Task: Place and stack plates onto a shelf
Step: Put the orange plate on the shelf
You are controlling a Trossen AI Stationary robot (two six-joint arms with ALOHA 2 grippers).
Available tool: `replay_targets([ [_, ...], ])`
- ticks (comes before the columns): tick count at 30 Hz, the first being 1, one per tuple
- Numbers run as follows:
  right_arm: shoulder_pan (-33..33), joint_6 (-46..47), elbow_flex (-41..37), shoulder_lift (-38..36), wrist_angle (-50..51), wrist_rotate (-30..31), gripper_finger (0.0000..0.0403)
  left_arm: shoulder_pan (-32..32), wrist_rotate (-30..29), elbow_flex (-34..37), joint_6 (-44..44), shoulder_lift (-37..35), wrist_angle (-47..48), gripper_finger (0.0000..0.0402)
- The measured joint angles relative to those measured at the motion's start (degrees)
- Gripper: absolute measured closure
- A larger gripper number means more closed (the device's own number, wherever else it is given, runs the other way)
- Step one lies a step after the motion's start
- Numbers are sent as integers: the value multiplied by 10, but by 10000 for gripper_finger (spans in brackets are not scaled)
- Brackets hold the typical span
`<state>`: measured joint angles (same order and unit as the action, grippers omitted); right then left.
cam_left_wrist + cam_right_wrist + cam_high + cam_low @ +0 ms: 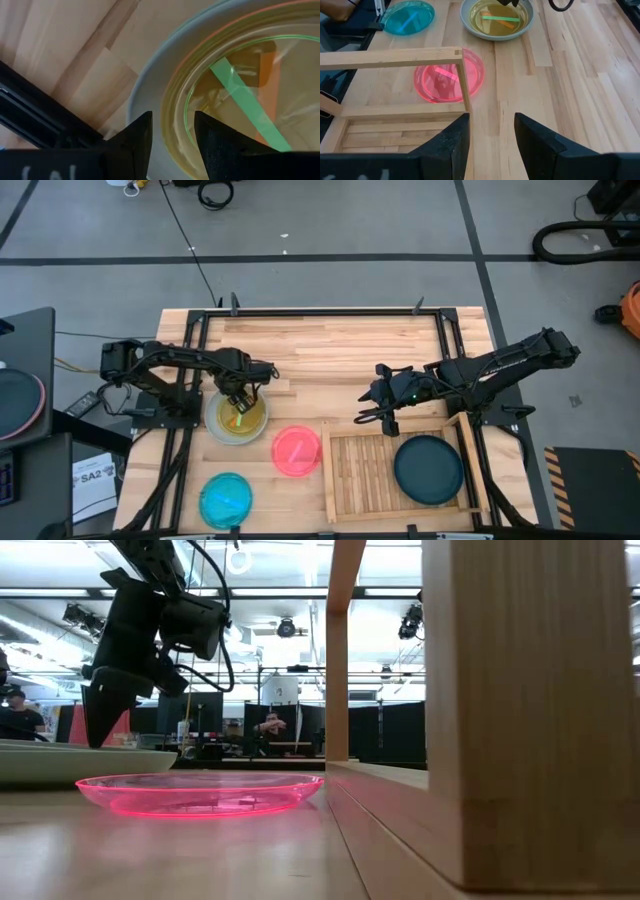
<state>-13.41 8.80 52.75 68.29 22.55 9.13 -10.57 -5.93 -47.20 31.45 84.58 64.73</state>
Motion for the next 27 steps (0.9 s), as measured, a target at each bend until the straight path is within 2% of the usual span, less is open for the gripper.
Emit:
replay_targets([
  [9, 0, 0, 0, 0, 0, 0, 243, 0, 0, 6, -21, 1, -4, 249],
  [18, 0, 0, 0, 0, 1, 0, 243, 0, -7, 75, -12, 2, -27, 249],
  [27, 0, 0, 0, 0, 1, 0, 243, 0, 13, 79, -12, 2, -30, 256],
])
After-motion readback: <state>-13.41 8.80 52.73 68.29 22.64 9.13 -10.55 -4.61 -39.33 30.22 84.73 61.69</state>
